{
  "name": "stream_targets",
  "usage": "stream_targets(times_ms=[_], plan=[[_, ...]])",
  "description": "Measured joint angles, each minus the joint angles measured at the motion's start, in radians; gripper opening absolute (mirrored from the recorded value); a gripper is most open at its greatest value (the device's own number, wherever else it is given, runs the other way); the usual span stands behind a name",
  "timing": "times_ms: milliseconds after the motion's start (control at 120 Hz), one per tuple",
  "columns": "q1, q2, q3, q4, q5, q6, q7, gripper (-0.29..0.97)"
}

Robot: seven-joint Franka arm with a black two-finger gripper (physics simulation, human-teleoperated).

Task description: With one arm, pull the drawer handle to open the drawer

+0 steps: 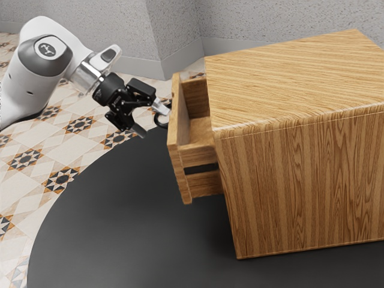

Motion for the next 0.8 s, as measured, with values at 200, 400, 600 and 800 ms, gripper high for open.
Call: stream_targets(times_ms=[200,400,600,800], plan=[[0.027,-0.012,-0.019,-0.008,0.055,-0.018,0.008,0.67],[0.111,-0.034,-0.057,-0.010,0.080,-0.054,0.021,0.67],[0.202,-0.035,-0.116,-0.010,0.118,-0.079,0.040,0.67],[0.264,-0.036,-0.151,-0.011,0.151,-0.094,0.055,0.67]])
